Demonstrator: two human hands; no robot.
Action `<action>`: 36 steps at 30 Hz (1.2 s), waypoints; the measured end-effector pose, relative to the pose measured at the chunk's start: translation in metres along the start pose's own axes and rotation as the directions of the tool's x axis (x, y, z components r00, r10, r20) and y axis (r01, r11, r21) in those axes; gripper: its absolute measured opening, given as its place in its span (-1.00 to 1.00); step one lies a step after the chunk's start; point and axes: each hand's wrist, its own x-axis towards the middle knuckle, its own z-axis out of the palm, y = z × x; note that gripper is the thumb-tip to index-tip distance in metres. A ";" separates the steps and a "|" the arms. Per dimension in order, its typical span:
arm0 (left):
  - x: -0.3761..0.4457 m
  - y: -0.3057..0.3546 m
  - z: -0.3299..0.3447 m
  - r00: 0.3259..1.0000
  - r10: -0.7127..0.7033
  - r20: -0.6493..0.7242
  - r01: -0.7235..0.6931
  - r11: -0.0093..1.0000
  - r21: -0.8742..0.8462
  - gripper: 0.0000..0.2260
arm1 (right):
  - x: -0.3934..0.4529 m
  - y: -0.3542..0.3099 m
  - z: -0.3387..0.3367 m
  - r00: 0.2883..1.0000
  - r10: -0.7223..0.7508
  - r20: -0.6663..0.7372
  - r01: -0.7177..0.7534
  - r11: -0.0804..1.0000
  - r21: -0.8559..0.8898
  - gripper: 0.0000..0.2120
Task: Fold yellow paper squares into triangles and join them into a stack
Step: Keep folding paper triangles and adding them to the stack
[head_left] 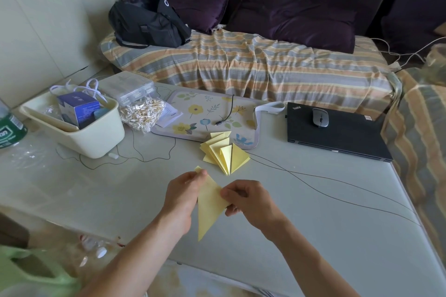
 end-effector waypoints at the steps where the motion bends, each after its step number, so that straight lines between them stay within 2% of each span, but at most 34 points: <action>1: 0.000 0.000 0.000 1.000 -0.009 0.005 0.009 1.000 -0.013 -0.71 | 0.000 0.000 0.000 1.000 -0.001 -0.002 0.001 1.000 -0.003 -0.85; 5: -0.002 -0.001 -0.001 0.995 0.054 0.083 -0.060 0.996 0.071 -0.66 | -0.001 0.003 0.001 1.000 -0.007 -0.009 0.007 1.000 0.001 -0.86; 10: -0.013 -0.002 0.006 0.973 0.077 0.217 -0.118 0.976 0.185 -0.68 | 0.000 0.006 0.001 0.994 -0.040 -0.097 0.040 0.999 -0.004 -0.83; 14: -0.013 0.001 0.006 0.969 0.045 0.244 -0.114 0.955 0.274 -0.65 | -0.001 0.006 0.002 0.991 -0.079 -0.109 0.075 0.996 -0.048 -0.82; 17: -0.015 0.002 0.007 0.970 0.022 0.243 -0.095 0.951 0.294 -0.71 | -0.001 0.005 0.002 0.991 -0.098 -0.092 0.095 0.994 -0.046 -0.83; 21: -0.017 0.005 0.008 0.976 0.044 0.212 -0.097 0.964 0.248 -0.75 | 0.001 0.004 0.002 0.990 -0.096 -0.102 0.089 0.994 -0.067 -0.83; 25: -0.014 0.007 0.005 0.991 0.052 0.124 -0.071 0.985 0.158 -0.74 | 0.003 0.005 0.000 0.984 -0.053 -0.170 0.039 0.995 -0.089 -0.84; 29: -0.015 0.008 0.006 0.998 0.037 0.060 -0.041 0.996 0.076 -0.74 | 0.004 0.005 -0.001 0.984 -0.032 -0.176 0.012 0.993 -0.114 -0.84; 33: -0.012 0.013 0.006 1.000 0.027 -0.012 -0.027 1.000 -0.015 -0.78 | 0.003 0.003 -0.003 0.980 0.009 -0.199 -0.012 1.000 -0.015 -0.81; 36: -0.013 0.014 0.006 1.000 0.010 -0.019 -0.011 0.998 -0.061 -0.79 | 0.004 0.004 -0.004 0.979 0.005 -0.204 -0.010 1.000 -0.022 -0.82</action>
